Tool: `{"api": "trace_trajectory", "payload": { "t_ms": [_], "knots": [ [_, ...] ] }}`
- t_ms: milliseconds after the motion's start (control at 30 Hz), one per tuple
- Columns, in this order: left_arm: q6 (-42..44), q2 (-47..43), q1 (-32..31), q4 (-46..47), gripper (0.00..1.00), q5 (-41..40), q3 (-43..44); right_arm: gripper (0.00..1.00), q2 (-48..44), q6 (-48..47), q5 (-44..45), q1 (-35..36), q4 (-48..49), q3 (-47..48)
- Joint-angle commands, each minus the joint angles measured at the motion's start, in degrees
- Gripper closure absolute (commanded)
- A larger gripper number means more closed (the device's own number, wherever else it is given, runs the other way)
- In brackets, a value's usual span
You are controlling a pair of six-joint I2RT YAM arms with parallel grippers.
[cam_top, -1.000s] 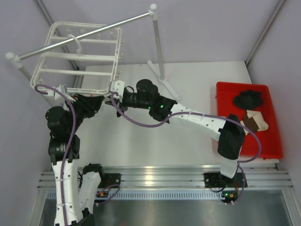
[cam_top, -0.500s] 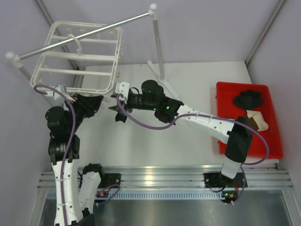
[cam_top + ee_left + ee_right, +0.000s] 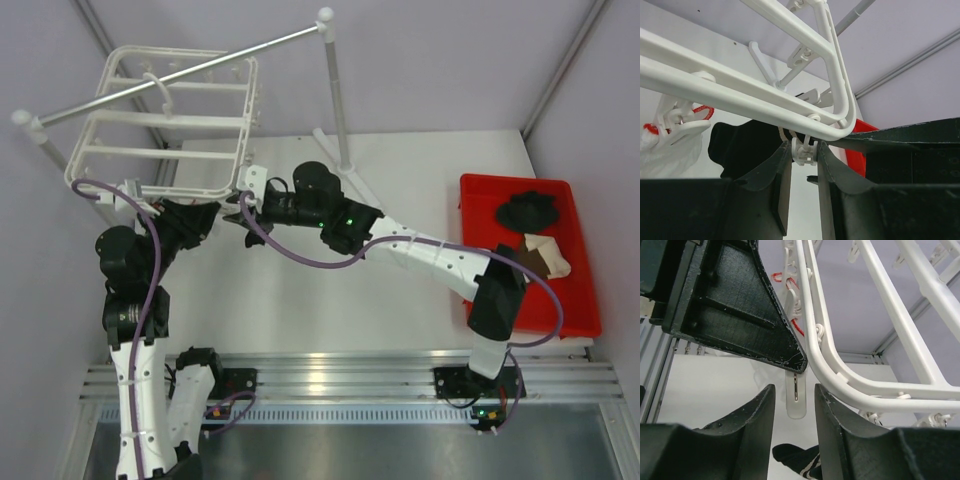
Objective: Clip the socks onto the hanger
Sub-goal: Open the clamp at the hanger.
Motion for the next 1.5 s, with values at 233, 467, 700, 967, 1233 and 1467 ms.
{"api": "trace_trajectory", "payload": {
  "t_ms": [233, 467, 700, 967, 1233, 1467],
  "knots": [
    [0.5, -0.6, 0.2, 2.1, 1.00, 2.0, 0.4, 0.69, 3.0, -0.7, 0.1, -0.1, -0.9, 5.6],
    [-0.1, -1.0, 0.2, 0.2, 0.77, -1.0, 1.8, 1.00, 1.7, -0.4, 0.6, 0.0, 1.2, 3.2],
    [-2.0, -1.4, 0.2, 1.0, 0.63, -4.0, 2.1, 1.00, 0.8, -1.0, 0.1, 0.0, 1.2, 1.7],
    [-1.9, -0.3, 0.2, 1.9, 0.60, -4.3, 2.7, 1.00, 0.0, -1.3, -0.8, 0.0, 1.1, 0.7],
    [-1.7, -0.1, 0.2, 1.7, 0.65, -5.1, 2.8, 1.00, -0.2, -1.8, -1.4, 0.0, 1.1, 0.0],
    [-1.9, 0.2, 0.2, 2.9, 0.94, -3.1, 2.1, 0.92, -0.3, -1.8, -1.6, -0.2, 1.1, 0.5]
  ]
}}
